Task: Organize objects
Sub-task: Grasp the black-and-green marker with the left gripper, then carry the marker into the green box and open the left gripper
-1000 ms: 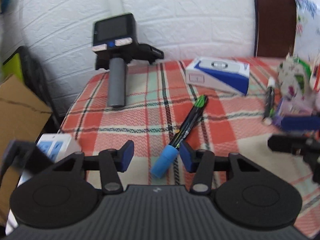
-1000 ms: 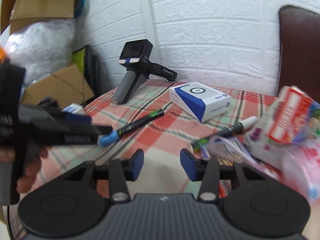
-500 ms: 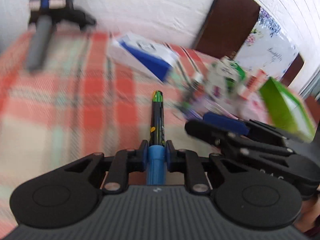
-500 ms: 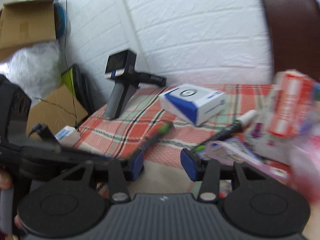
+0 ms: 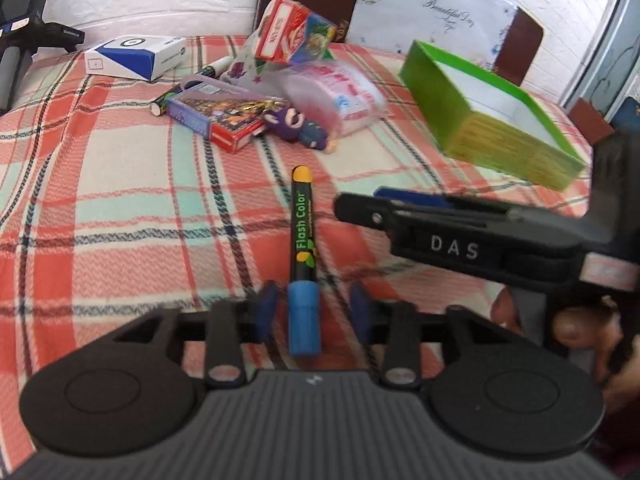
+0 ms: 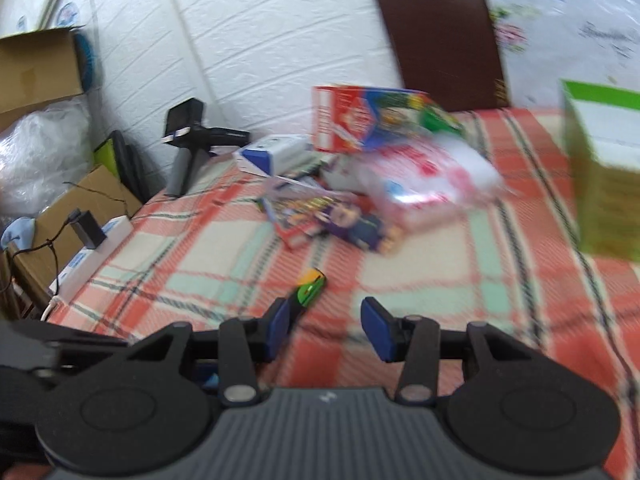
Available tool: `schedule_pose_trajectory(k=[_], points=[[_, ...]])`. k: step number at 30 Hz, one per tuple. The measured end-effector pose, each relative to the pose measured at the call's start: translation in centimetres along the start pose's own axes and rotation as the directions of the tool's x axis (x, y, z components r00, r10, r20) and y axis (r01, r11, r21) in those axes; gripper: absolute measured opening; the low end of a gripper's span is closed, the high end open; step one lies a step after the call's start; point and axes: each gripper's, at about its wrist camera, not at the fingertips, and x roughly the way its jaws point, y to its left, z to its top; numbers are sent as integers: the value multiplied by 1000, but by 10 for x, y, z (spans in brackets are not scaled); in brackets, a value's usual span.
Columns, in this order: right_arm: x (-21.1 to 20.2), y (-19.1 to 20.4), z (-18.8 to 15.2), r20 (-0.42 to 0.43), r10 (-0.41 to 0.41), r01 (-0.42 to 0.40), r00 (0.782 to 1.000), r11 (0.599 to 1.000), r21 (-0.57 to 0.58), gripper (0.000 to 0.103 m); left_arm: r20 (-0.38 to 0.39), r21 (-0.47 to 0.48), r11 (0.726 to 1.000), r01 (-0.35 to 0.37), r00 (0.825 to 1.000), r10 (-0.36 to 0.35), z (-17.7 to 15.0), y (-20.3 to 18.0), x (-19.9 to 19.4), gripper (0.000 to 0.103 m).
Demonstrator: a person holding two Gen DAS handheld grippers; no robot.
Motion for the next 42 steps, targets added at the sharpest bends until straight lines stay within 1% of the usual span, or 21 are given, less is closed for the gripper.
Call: schedule_pose_trajectory(k=[4, 6, 9, 12, 13, 14, 15, 16, 17, 18, 19, 20, 21, 22, 25, 28, 30, 33, 37, 40, 42], points=[[-21, -9, -16, 10, -10, 10, 1000, 1000, -2, 43, 21, -64, 998, -9, 1000, 11, 22, 15, -20, 48], [-26, -3, -23, 6, 17, -17, 1000, 1000, -17, 43, 4, -64, 998, -23, 1000, 24, 39, 13, -16, 47], [-28, 18, -28, -5, 59, -59, 998, 994, -88, 46, -65, -30, 999, -33, 997, 31, 61, 4, 7, 47], [-28, 41, -28, -11, 93, -94, 996, 986, -134, 53, -151, 9, 999, -51, 987, 52, 72, -3, 33, 47], [-26, 49, -28, 2, 80, -79, 997, 985, -155, 63, -169, 27, 997, -78, 982, 81, 74, -6, 41, 47], [-23, 56, -28, 17, 54, -51, 998, 984, -170, 79, -182, 43, 994, -100, 978, 106, 73, -6, 46, 46], [-18, 63, -27, 24, 27, -22, 999, 982, -186, 83, -194, 55, 992, -116, 973, 124, 73, -7, 51, 44], [-9, 69, -29, 12, 9, -6, 1000, 977, -213, 84, -208, 58, 990, -126, 969, 136, 71, -5, 55, 36], [2, 72, -31, -20, -3, -2, 1000, 971, -240, 82, -224, 46, 991, -128, 965, 135, 69, -2, 58, 25], [10, 74, -36, -38, -21, 10, 999, 964, -265, 82, -232, 24, 992, -124, 964, 126, 67, 2, 59, 20], [8, 76, -41, -3, -31, 28, 1000, 949, -314, 74, -214, 11, 993, -121, 969, 121, 64, 5, 57, 20], [4, 79, -44, -1, -23, 21, 1000, 931, -363, 49, -199, -6, 994, -113, 974, 110, 62, 8, 53, 21], [-1, 79, -45, -10, 7, -10, 1000, 916, -401, 35, -194, -36, 994, -103, 977, 94, 60, 10, 50, 22], [-7, 77, -46, -13, 4, -10, 1000, 906, -424, 32, -190, -73, 993, -88, 979, 73, 58, 12, 47, 22], [-23, 60, -51, 10, -9, 12, 1000, 899, -437, 28, -153, -126, 992, -24, 988, 4, 54, 3, 42, 22], [-43, 39, -46, 67, -39, 62, 997, 920, -388, 26, -110, -105, 994, 6, 994, -17, 62, -27, 44, 22], [-57, 26, -38, 142, -76, 124, 987, 919, -373, 25, -68, -66, 997, 33, 997, -37, 78, -52, 42, 22], [-80, 0, -20, 261, -150, 238, 954, 907, -348, 24, -18, -7, 995, 98, 995, -98, 112, -92, 44, 22], [-106, -44, 20, 386, -239, 359, 891, 891, -278, 22, 56, 88, 985, 151, 986, -157, 162, -150, 53, 22], [-112, -80, 49, 427, -291, 411, 856, 884, -223, 22, 91, 147, 975, 168, 979, -182, 195, -183, 72, 21], [-108, -103, 64, 415, -322, 423, 851, 889, -178, 22, 81, 161, 971, 178, 978, -192, 209, -196, 94, 21]])
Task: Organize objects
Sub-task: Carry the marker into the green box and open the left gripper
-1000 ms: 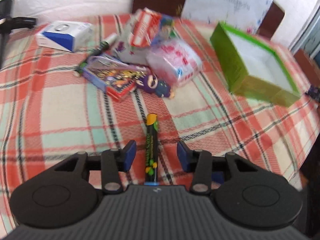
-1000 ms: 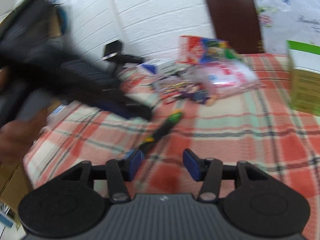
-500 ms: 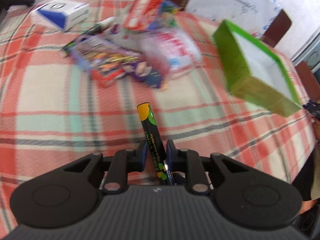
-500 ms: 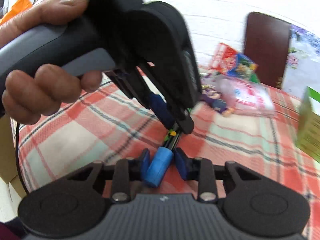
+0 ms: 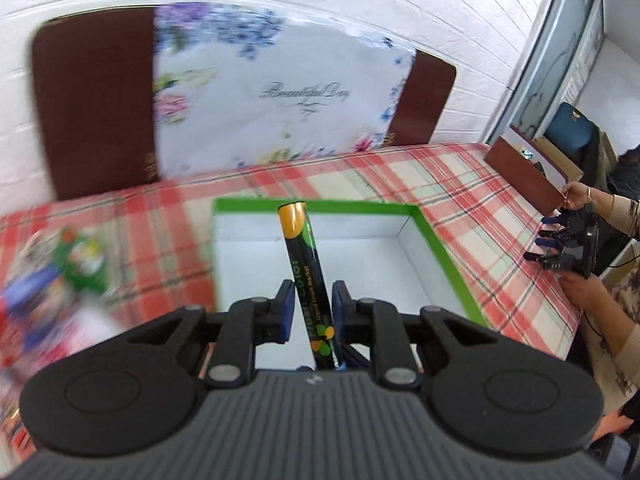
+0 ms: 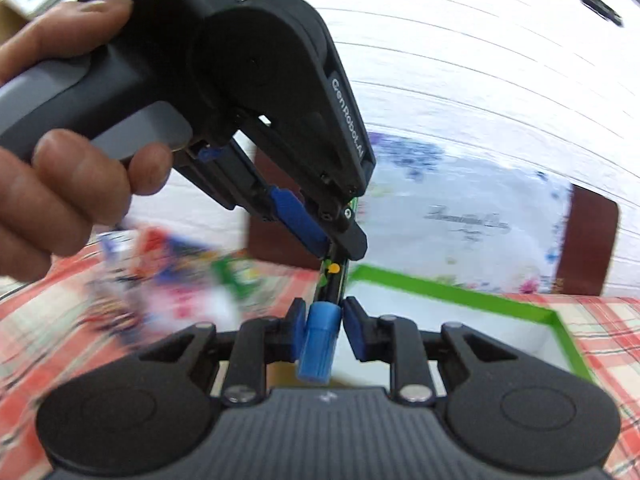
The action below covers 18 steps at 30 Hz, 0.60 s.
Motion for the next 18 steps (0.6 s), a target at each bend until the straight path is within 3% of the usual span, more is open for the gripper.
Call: schedule_pose_trajectory(k=[3, 5, 8, 14, 18], points=[[24, -24, -10, -55, -25, 28, 998, 998, 63, 24, -37, 17, 999, -27, 999, 28, 3, -1, 36, 22], [36, -29, -20, -93, -38, 46, 995, 996, 80, 31, -68, 29, 997, -74, 995, 76, -2, 1, 56, 22], [31, -30, -31, -94, -33, 45, 995, 990, 133, 33, -110, 12, 995, -97, 989, 98, -13, 9, 64, 22], [-11, -9, -45, 2, -27, 26, 1000, 985, 169, 33, -23, -45, 997, -58, 998, 57, -44, 26, 7, 22], [-29, 23, -47, 38, 52, -56, 998, 990, 130, 33, 27, -98, 993, -73, 997, 76, -89, 57, -41, 25]])
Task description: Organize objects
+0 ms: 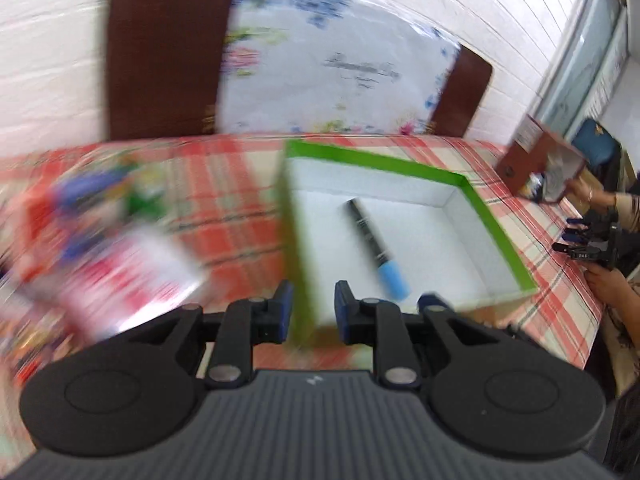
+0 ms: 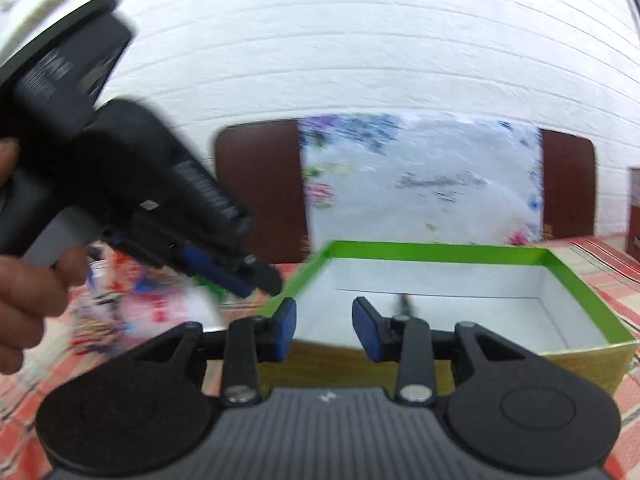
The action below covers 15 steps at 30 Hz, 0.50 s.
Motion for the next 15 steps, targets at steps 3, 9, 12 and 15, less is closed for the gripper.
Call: schedule_pose_trajectory(k=[3, 9, 12, 15], points=[[5, 34, -4, -62, 93, -97, 994, 994, -51, 33, -1, -51, 994, -101, 995, 102, -36, 42, -23, 25], [40, 87, 8, -188, 214, -219, 959, 976, -8, 47, -40, -160, 936, -313, 950, 310, -94, 121, -49, 25], [80, 94, 37, -157, 252, -250, 955, 968, 31, 63, -23, -223, 922, -317, 947, 320, -99, 140, -64, 27], [128, 99, 67, -152, 304, -299, 940, 953, 53, 82, -9, -277, 912, -301, 950, 311, -104, 156, -76, 31]])
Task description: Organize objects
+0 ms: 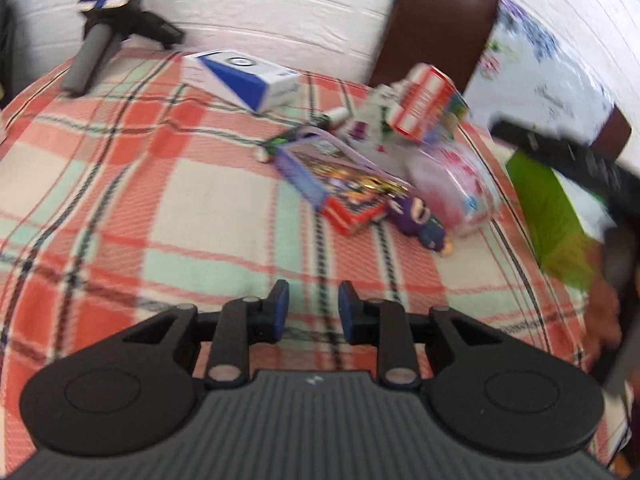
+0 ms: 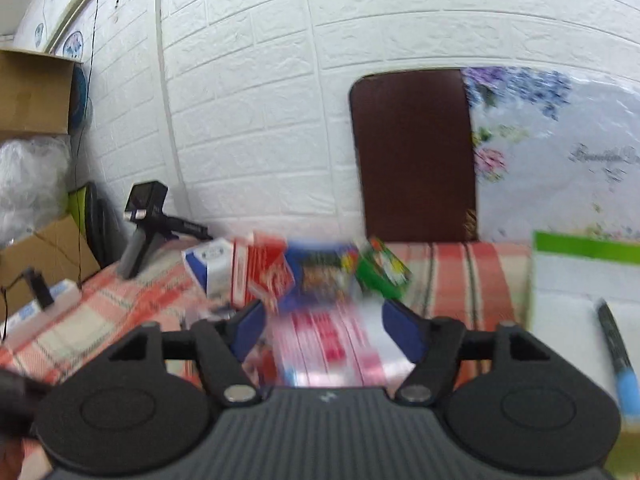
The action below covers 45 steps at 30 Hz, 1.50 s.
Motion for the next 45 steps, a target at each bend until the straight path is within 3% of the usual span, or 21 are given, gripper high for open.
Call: schedule_pose_trajectory(k=[4, 6, 7, 8, 10, 13, 15, 16, 18, 21, 26, 29, 33, 35, 37, 40, 45], points=[[43, -25, 28, 10, -4, 3, 1000, 993, 120, 83, 48, -36, 999, 1, 999, 1, 15, 12, -5, 35], [52, -46, 29, 6, 39, -39, 999, 968, 248, 81, 117, 42, 999, -5, 993, 0, 33, -4, -6, 40], [54, -56, 26, 11, 65, -65, 998, 948, 312, 81, 163, 100, 995, -13, 987, -4, 40, -16, -5, 50], [54, -65, 21, 21, 97, -98, 995, 923, 372, 81, 210, 167, 986, -27, 978, -9, 46, -31, -4, 62], [58, -78, 13, 29, 158, -154, 987, 879, 452, 81, 285, 304, 951, -57, 958, -33, 53, -60, 4, 64], [72, -84, 4, 10, 193, -174, 981, 858, 484, 81, 282, 420, 906, -46, 956, -82, 65, -89, 27, 62], [83, -85, 1, -6, 221, -189, 975, 846, 498, 77, 252, 445, 895, -28, 963, -95, 73, -99, 48, 49], [88, -85, -2, -19, 242, -200, 970, 840, 505, 68, 237, 453, 891, -31, 968, -87, 76, -101, 58, 29], [94, -82, -6, -43, 244, -189, 969, 840, 508, 64, 196, 427, 904, 5, 976, -97, 82, -97, 68, 30], [82, -78, -4, -38, 268, -210, 963, 829, 519, 61, 185, 405, 912, 60, 972, -146, 77, -89, 47, 27], [32, -36, -8, -8, 349, -306, 937, 832, 462, 61, 218, 394, 904, 167, 938, -269, 42, -72, -20, 20], [-1, -2, -24, -55, 357, -307, 932, 863, 402, 62, 160, 313, 919, 238, 941, -298, 19, -56, -48, 20], [-32, 28, -52, -146, 347, -276, 926, 890, 362, 64, 36, 45, 923, 382, 923, -383, -11, -15, -54, 20], [-41, 35, -64, -150, 334, -268, 931, 901, 342, 74, -1, -85, 929, 359, 933, -360, -23, 6, -47, 20], [-51, 37, -68, -133, 262, -214, 956, 931, 297, 82, -11, -184, 941, 284, 957, -291, -32, 27, -43, 27], [-61, 34, -70, -129, 223, -189, 966, 954, 234, 82, 22, -268, 936, 229, 973, -232, -33, 52, -54, 29], [-70, 50, -89, -192, 257, -251, 947, 966, 55, 90, 50, -318, 920, 227, 974, -223, -29, 70, -71, 49]])
